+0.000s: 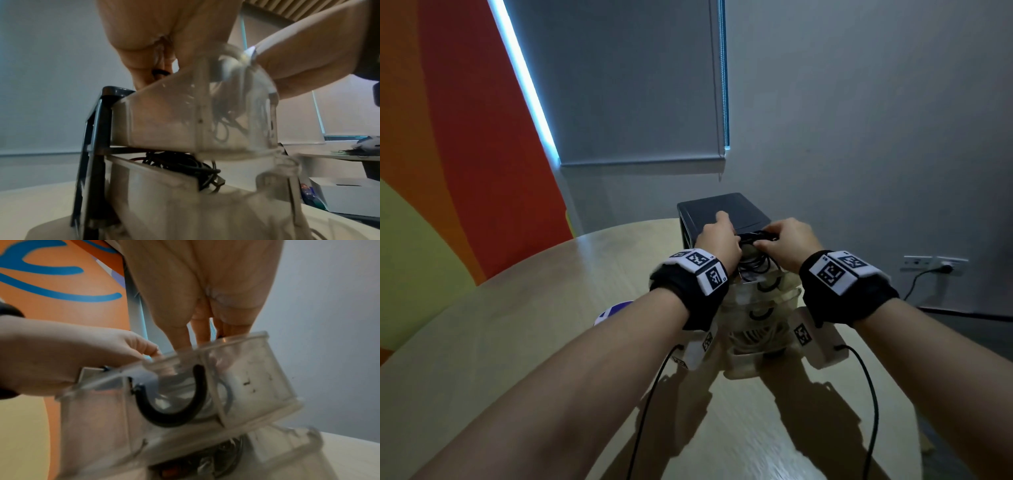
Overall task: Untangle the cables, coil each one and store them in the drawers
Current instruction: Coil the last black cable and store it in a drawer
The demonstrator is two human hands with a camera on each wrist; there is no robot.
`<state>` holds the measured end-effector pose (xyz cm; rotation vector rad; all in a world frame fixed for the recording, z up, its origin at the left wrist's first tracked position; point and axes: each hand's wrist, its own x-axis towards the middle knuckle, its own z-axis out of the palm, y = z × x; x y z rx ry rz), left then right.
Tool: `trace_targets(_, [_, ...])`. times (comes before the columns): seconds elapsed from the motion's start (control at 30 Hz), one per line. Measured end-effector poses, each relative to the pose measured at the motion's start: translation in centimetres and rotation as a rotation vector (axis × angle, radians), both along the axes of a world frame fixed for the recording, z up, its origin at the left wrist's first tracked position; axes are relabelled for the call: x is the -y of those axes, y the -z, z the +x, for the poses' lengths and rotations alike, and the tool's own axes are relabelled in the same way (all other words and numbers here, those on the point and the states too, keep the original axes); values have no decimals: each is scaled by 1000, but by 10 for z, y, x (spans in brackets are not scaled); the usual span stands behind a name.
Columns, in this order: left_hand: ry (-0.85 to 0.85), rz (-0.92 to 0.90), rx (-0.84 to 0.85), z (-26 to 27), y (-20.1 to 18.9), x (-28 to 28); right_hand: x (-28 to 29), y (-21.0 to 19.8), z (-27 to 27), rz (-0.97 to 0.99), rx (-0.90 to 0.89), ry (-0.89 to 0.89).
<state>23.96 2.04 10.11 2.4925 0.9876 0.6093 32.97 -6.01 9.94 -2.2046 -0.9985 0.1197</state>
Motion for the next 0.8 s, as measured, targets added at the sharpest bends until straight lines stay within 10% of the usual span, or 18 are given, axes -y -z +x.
trace_targets(0.5, [-26,310,-172,-7,4,2,13,6,21,-67,27,36])
trace_targets(0.8, [72,74,-307,-12,2,-2,11,6,13,-102,48,84])
